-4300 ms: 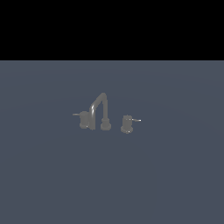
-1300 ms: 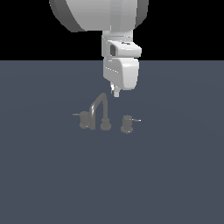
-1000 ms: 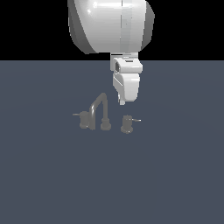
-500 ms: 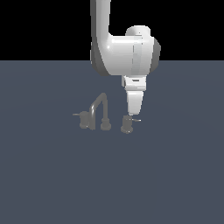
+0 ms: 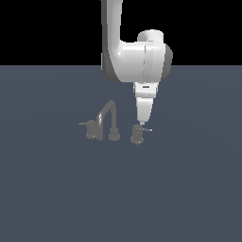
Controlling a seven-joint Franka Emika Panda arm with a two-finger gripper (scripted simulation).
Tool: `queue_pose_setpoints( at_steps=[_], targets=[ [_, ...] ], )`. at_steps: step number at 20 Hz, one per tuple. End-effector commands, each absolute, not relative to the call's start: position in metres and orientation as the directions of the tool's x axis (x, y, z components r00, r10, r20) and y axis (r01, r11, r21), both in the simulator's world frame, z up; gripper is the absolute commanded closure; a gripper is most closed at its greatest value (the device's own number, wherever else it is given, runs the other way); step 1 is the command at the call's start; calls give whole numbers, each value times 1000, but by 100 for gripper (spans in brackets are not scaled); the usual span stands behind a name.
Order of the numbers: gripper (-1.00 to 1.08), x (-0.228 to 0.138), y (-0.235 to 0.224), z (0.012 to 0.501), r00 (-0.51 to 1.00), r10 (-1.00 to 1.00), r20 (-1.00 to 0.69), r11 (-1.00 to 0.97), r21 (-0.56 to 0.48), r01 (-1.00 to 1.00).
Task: Turn on the faucet by rotating a designated handle.
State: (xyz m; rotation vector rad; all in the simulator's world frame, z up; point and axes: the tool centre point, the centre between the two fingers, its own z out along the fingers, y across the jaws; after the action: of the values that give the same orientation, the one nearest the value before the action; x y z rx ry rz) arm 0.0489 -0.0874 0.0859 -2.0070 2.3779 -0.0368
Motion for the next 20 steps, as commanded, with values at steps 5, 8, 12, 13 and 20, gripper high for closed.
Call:
queue_pose_setpoints(
  at_steps=[5,8,12,13,20],
  targets=[
    [108,45,-90,84,-173,-985,-7,173,-35,-984],
    [108,32,-97,78,-178,-984,-5,179,-25,-984],
    [108,14,-106,70,-187,-982,-3,187,-12,-982],
    [108,9,-108,68,-189,-982,-2,189,-8,-982],
    [108,1,-104,69,-185,-983,-3,185,-16,-983]
  ],
)
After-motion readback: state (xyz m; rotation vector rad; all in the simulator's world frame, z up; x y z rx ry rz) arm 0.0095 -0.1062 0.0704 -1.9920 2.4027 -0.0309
